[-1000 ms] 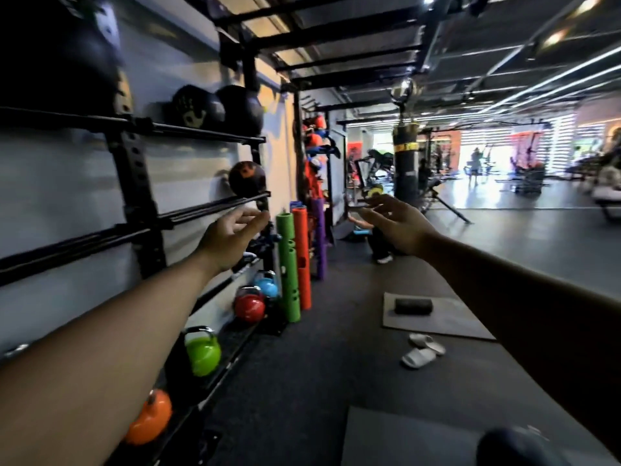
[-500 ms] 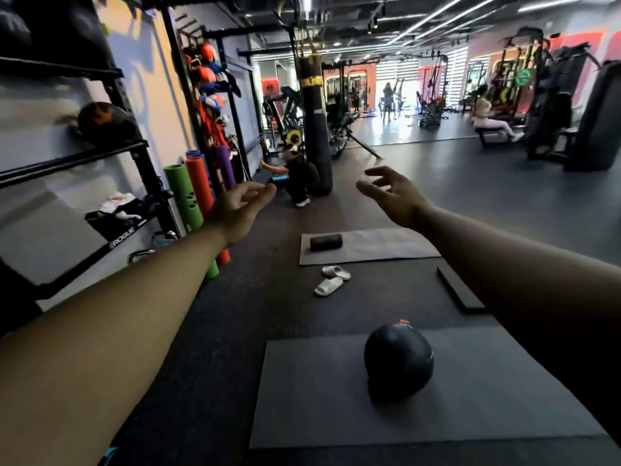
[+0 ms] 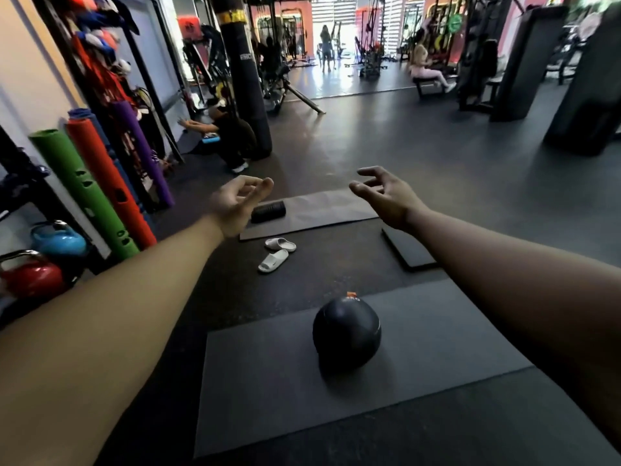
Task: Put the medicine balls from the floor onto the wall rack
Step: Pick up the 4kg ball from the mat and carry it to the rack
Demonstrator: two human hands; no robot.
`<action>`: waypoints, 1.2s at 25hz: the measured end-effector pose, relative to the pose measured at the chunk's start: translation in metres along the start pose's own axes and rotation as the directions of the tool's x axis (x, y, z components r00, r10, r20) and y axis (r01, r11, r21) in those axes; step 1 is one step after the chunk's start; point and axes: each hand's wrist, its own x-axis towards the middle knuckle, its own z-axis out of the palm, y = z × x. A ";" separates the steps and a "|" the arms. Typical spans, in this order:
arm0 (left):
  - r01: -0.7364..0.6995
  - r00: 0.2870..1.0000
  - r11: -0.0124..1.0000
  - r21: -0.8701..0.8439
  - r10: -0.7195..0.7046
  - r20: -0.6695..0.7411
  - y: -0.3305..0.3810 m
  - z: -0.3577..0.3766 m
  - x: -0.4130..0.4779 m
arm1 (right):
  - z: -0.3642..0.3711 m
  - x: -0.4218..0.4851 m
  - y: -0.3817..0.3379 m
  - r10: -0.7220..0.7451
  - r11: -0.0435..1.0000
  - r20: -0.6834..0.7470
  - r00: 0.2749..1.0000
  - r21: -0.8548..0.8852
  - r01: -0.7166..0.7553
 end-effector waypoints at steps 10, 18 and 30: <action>0.106 0.994 0.993 0.045 -0.107 0.028 -0.022 0.064 0.151 | -0.012 0.153 0.104 0.049 0.999 0.049 0.998 -0.010 -0.049; 0.384 0.917 0.923 0.029 -0.377 -0.132 -0.076 0.178 0.198 | -0.011 0.251 0.239 0.032 0.998 0.303 0.953 0.036 -0.045; 0.682 0.710 0.720 -0.130 -0.694 -0.121 -0.225 0.317 0.225 | 0.087 0.321 0.447 0.201 0.980 0.598 0.776 -0.121 -0.160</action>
